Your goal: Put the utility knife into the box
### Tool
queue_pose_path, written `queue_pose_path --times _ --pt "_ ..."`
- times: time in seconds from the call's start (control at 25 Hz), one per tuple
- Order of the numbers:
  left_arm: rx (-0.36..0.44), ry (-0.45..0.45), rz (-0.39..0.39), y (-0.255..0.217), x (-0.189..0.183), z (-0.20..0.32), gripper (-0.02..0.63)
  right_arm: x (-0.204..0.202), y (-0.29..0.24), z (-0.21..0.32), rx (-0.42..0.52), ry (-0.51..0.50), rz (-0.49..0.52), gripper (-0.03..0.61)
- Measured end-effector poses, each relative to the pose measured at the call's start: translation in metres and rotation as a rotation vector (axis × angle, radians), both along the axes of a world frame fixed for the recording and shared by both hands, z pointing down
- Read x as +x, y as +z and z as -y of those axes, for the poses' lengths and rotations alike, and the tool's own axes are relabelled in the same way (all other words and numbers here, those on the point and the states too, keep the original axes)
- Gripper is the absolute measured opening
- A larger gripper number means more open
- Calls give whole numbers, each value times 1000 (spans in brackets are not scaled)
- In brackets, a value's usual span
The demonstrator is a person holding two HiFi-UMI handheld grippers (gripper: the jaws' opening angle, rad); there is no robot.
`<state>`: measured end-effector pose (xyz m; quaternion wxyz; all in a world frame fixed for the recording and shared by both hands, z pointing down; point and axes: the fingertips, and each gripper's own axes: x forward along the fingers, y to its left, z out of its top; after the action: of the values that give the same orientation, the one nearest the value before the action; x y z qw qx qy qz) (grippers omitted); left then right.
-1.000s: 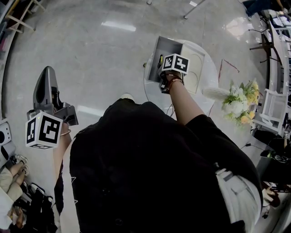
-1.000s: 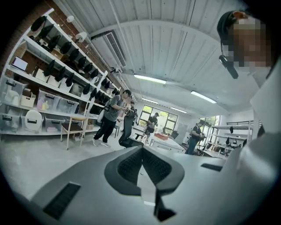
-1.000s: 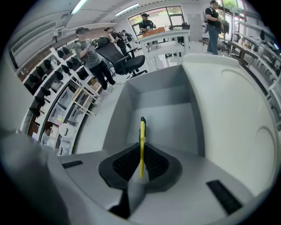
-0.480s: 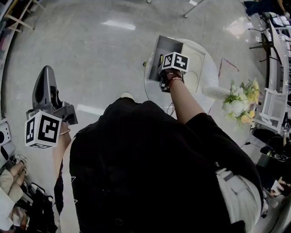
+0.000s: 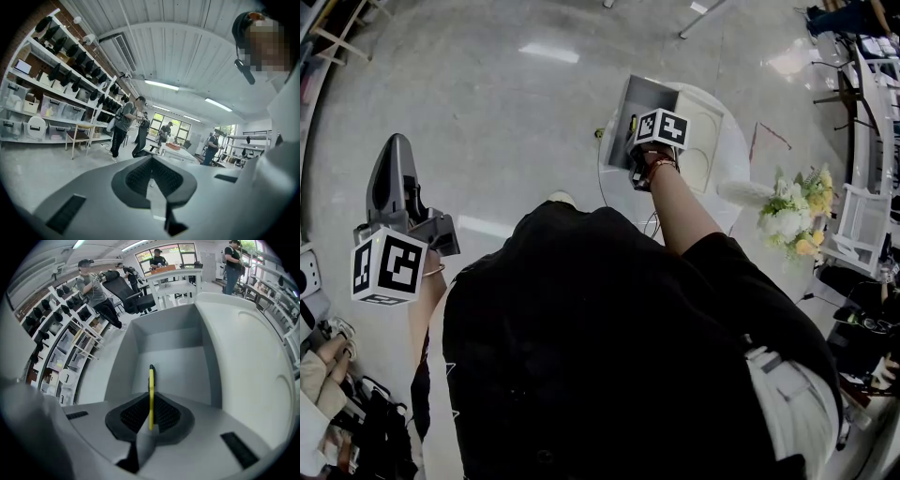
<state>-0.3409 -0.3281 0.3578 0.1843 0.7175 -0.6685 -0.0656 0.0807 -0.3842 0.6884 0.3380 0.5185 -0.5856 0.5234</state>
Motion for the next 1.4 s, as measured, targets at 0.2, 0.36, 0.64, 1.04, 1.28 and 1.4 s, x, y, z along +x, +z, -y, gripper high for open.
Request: queue_pose_path --times 0.2,0.36,0.64,1.04,1.28,1.4 --pt "2 -1 -4 1 -1 -1 11 0 0 0 4 2 -3 35" --pt "1 -3 -3 0 -1 -2 11 1 0 0 4 2 -9 37" --pt "-1 -8 1 0 -3 -4 11 0 0 1 4 -9 -15 43" --pt "2 -8 4 -2 -3 -4 11 -5 -1 3 14 -3 17 67" --pt "5 -9 4 -3 -3 -5 11 -6 -2 5 22 4 24 71" --pt "7 -10 4 -3 -4 -6 11 -6 -2 5 27 7 26 71"
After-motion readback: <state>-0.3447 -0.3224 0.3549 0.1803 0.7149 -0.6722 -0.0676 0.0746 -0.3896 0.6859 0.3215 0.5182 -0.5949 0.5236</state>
